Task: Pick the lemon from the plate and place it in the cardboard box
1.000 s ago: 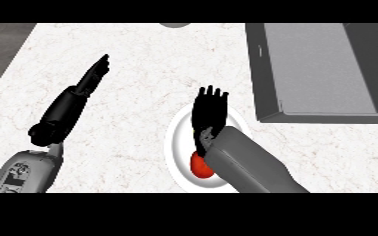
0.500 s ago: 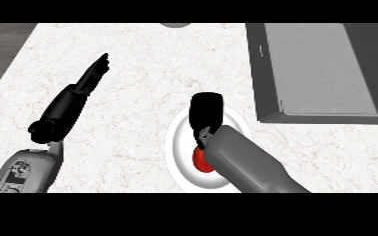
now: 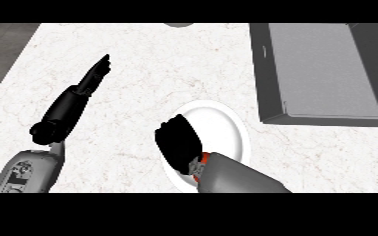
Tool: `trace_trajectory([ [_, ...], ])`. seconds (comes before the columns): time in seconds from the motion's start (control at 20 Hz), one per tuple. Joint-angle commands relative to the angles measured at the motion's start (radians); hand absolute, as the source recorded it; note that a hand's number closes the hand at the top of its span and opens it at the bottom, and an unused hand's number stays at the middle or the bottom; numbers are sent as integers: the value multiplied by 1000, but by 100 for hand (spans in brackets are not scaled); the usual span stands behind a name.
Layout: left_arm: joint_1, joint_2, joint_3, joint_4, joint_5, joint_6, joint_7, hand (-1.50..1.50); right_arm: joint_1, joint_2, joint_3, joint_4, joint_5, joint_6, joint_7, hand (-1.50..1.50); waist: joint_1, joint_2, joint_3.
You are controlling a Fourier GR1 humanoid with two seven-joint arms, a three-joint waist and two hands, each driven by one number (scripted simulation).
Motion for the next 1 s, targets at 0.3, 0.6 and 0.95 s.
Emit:
trace_trajectory([
  [0.3, 34, 9, 23, -16, -8, 20, 3, 0, 75, -410, 155, -546, 39, -252, -545, 150, -64, -10, 1],
  [0.6, 29, 15, 43, -28, 2, 15, 17, 0, 227, -737, -85, -836, -157, -381, -647, 150, -68, 1, -1],
  [0.95, 60, 2, 30, -41, -7, 9, -14, 0, 309, -816, -466, -829, -535, -412, -599, 150, -39, 9, -1],
])
